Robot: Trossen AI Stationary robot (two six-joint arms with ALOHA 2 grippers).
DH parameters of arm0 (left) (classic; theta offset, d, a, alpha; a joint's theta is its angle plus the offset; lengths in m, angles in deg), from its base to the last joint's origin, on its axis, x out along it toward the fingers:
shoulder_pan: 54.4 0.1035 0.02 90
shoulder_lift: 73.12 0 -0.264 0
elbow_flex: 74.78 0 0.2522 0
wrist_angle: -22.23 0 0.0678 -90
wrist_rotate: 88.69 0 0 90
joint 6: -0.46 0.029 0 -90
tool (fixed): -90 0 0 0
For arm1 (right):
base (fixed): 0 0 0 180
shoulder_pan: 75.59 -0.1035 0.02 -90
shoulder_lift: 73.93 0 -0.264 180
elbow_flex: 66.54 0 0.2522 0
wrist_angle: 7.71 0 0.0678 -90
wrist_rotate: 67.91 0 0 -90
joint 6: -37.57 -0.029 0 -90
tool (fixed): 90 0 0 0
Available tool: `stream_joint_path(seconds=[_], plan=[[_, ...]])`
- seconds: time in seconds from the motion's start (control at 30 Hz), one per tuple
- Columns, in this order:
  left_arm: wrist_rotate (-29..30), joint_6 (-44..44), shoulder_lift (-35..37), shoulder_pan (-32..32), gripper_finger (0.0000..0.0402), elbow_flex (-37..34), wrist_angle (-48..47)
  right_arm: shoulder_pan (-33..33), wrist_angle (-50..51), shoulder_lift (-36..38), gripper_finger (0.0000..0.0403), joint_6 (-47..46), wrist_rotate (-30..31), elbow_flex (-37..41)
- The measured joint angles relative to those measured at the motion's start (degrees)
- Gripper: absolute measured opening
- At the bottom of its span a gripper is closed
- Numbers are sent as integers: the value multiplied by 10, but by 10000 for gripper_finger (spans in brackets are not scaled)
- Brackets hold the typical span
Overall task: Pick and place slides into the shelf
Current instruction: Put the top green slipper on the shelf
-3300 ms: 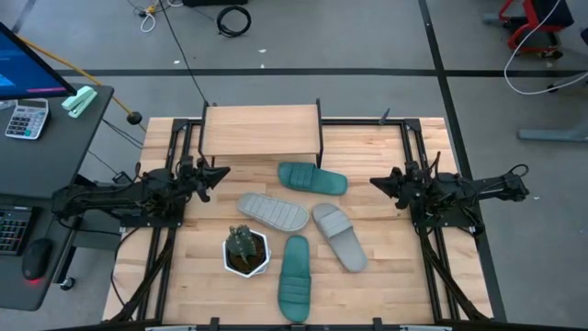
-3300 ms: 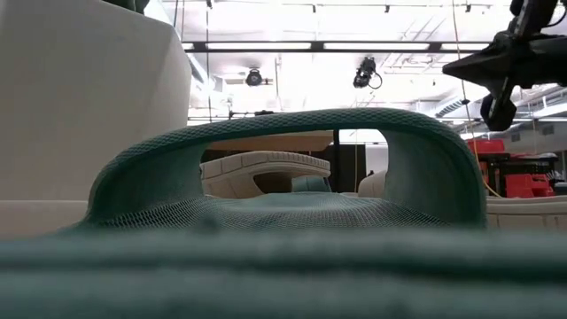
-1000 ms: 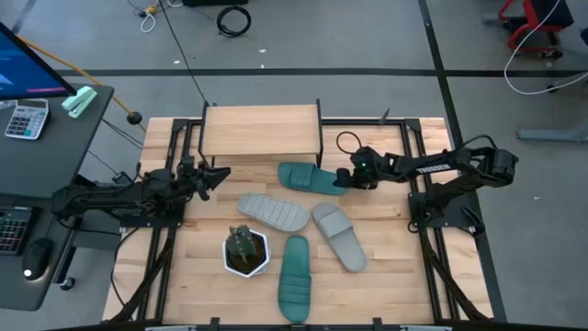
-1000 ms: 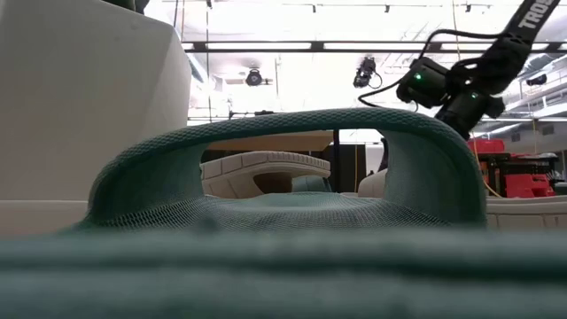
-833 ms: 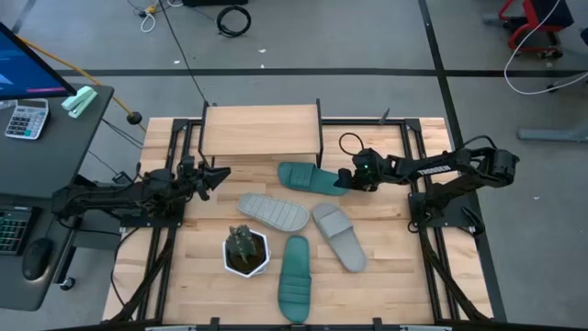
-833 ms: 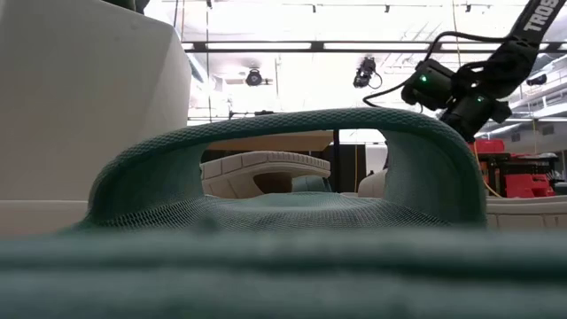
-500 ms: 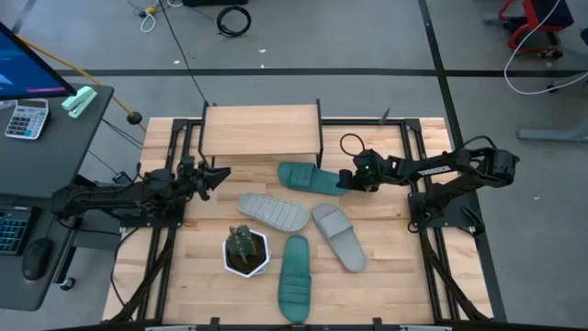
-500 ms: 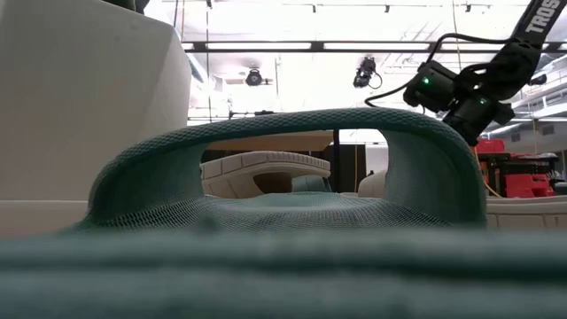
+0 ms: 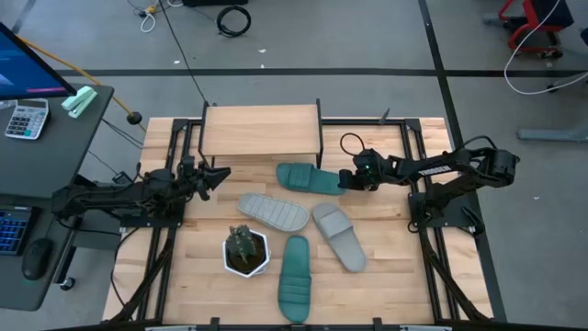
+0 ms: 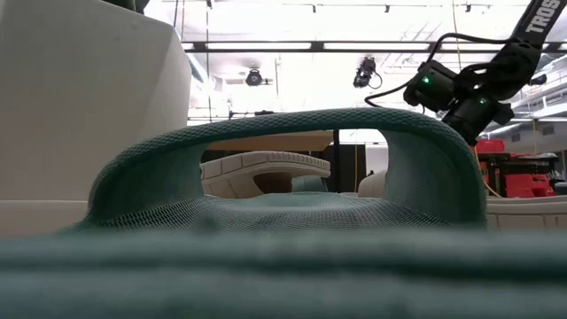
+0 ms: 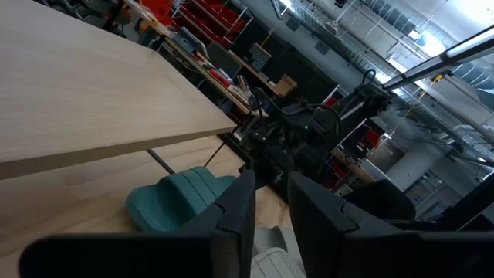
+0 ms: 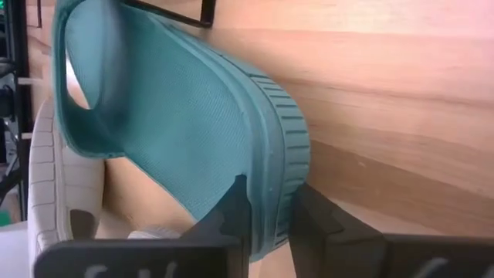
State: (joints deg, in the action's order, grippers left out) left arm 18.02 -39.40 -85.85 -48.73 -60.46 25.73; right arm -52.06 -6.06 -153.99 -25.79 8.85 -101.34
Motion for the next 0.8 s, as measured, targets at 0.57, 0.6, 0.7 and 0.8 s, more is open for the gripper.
stream_joint_path(seconds=[0.57, 0.6, 0.7, 0.8], plan=[[0, 0, 0, 0, 78, 0, 0, -32, 123, 169, 58, -5, -51, -10], [0, 0, 0, 0, 79, 0, 0, -32, 133, 186, 58, -5, -49, -10], [0, 0, 0, 0, 79, 0, -1, -32, 155, 234, 58, -4, -46, -10], [0, 1, 0, 0, 76, 0, -1, -32, 173, 277, 58, -8, -41, -10]])
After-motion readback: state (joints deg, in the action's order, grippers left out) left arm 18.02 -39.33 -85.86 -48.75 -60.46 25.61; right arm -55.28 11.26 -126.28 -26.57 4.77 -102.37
